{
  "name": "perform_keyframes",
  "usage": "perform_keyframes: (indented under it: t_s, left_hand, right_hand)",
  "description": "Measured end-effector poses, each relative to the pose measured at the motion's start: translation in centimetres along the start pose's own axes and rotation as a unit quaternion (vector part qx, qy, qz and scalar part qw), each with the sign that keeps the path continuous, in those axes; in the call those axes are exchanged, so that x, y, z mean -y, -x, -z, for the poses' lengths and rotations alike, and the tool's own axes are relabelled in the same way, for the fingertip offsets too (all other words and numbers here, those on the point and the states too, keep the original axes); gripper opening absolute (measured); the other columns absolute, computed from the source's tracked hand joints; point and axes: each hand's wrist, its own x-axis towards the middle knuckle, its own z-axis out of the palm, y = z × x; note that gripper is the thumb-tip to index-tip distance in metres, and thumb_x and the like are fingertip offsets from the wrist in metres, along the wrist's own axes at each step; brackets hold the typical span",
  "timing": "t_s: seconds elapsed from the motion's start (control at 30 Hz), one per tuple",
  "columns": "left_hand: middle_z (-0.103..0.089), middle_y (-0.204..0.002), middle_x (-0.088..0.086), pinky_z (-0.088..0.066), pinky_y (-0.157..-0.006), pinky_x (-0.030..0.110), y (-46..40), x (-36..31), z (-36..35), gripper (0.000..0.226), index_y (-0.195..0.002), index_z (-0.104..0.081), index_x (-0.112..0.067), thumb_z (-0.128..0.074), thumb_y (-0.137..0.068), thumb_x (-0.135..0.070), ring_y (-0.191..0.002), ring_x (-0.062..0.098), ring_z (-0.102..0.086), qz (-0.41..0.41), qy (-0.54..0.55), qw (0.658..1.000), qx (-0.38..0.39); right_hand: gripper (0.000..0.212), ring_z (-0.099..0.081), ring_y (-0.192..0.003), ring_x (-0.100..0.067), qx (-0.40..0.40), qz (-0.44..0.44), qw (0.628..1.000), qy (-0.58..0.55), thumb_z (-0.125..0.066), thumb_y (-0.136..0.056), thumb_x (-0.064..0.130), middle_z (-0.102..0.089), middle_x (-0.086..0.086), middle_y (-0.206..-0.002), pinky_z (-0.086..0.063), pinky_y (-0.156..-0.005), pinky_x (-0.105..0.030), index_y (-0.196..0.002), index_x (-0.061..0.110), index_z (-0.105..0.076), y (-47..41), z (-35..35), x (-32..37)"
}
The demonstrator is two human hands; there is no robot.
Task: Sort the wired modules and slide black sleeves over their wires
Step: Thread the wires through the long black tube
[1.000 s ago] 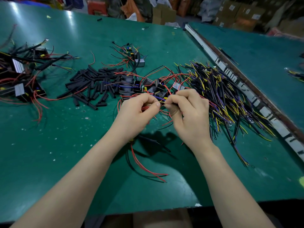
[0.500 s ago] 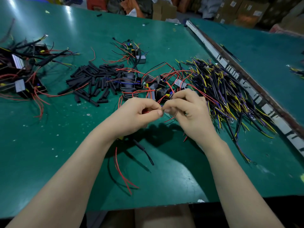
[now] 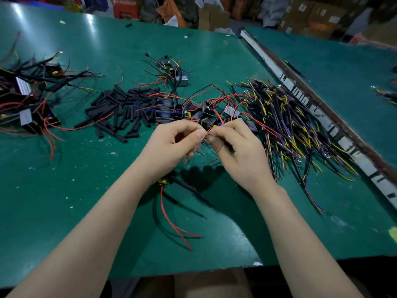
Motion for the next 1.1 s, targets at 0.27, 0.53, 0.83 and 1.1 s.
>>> perform_keyframes:
  t_s: [0.27, 0.53, 0.83, 1.1]
  left_hand:
    - [-0.059, -0.079, -0.009, -0.042, -0.072, 0.02, 0.3, 0.6, -1.0, 0.015, -0.088, -0.07, -0.01, -0.059, -0.087, -0.019, -0.074, 0.007, -0.053, -0.125, -0.198, 0.966, -0.109]
    - [-0.062, -0.086, -0.002, -0.049, -0.073, 0.043, 0.4, 0.8, -1.2, 0.01, -0.09, -0.066, -0.015, -0.059, -0.09, -0.023, -0.081, 0.023, -0.058, -0.096, -0.313, 0.938, -0.111]
    - [-0.062, -0.084, -0.001, -0.041, -0.075, 0.027, -0.3, 0.8, -0.5, 0.011, -0.09, -0.069, -0.011, -0.059, -0.089, -0.016, -0.082, 0.019, -0.057, -0.072, -0.32, 0.945, 0.023]
    - [-0.042, -0.077, -0.014, -0.033, -0.07, 0.009, -0.3, 0.9, 0.2, 0.008, -0.095, -0.064, -0.004, -0.058, -0.092, -0.009, -0.072, -0.001, -0.043, -0.121, -0.268, 0.952, 0.084]
  right_hand:
    - [0.02, -0.057, -0.07, -0.029, 0.013, 0.002, 1.0, 0.007, -0.058, -0.094, 0.018, -0.059, -0.01, -0.089, -0.049, -0.055, -0.044, -0.095, 0.002, -0.069, 0.1, 0.0, 0.6]
    - [0.017, -0.062, -0.076, -0.025, 0.073, 0.003, 0.997, 0.041, -0.069, -0.082, 0.018, -0.06, -0.005, -0.092, -0.052, -0.056, -0.039, -0.097, 0.01, -0.07, 0.2, 0.6, 0.7]
    - [0.011, -0.061, -0.077, -0.028, 0.08, 0.044, 0.992, 0.089, -0.065, -0.088, 0.014, -0.063, -0.006, -0.093, -0.046, -0.059, -0.034, -0.095, 0.011, -0.073, -0.1, 1.1, -0.1]
    - [0.011, -0.054, -0.082, -0.02, 0.101, 0.001, 0.993, -0.054, -0.063, -0.088, 0.009, -0.057, -0.009, -0.096, -0.046, -0.071, -0.037, -0.09, 0.001, -0.069, -0.1, 1.1, -0.7]
